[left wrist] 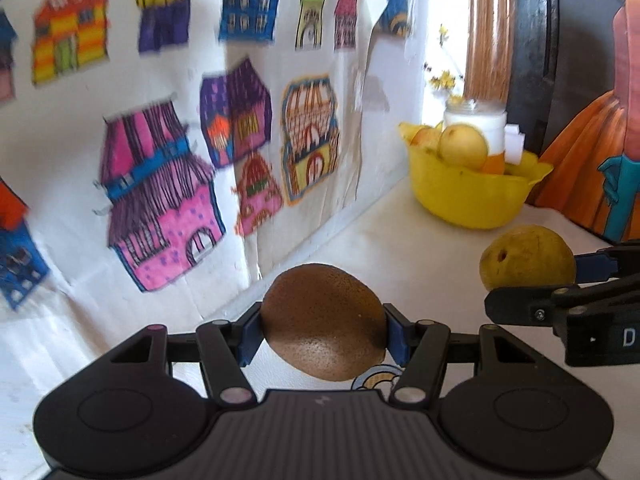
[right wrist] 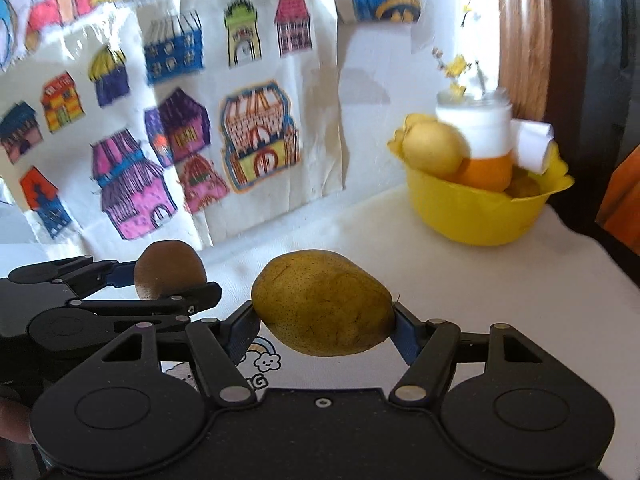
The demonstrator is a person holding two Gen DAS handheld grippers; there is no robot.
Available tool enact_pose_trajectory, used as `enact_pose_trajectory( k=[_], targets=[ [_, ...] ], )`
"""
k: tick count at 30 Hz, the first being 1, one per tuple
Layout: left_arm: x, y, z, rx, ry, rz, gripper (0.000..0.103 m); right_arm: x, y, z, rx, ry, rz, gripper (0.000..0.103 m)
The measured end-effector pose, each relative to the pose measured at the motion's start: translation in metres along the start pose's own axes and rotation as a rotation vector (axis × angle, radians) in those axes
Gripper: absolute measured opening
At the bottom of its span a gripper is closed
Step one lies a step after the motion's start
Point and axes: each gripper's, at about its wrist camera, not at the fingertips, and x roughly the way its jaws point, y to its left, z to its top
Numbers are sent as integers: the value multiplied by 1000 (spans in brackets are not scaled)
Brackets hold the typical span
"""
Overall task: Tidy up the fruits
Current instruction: 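Lift and carry the kiwi and mango over the metal tray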
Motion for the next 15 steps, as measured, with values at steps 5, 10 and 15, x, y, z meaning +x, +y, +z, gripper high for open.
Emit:
enact_pose_trajectory(
  k=[5,10,15],
  targets=[
    [-33,-5,11,2,-43,-9,65,-39,2,5,-4,-10,-14,71],
    [-71,-12,19,2,-93,-20,65,-82,7,8,-5,-54,-26,71],
    [-107,-20,22,19,-132,-32,65,-123,11,6,-9,-96,-35,71]
  ],
)
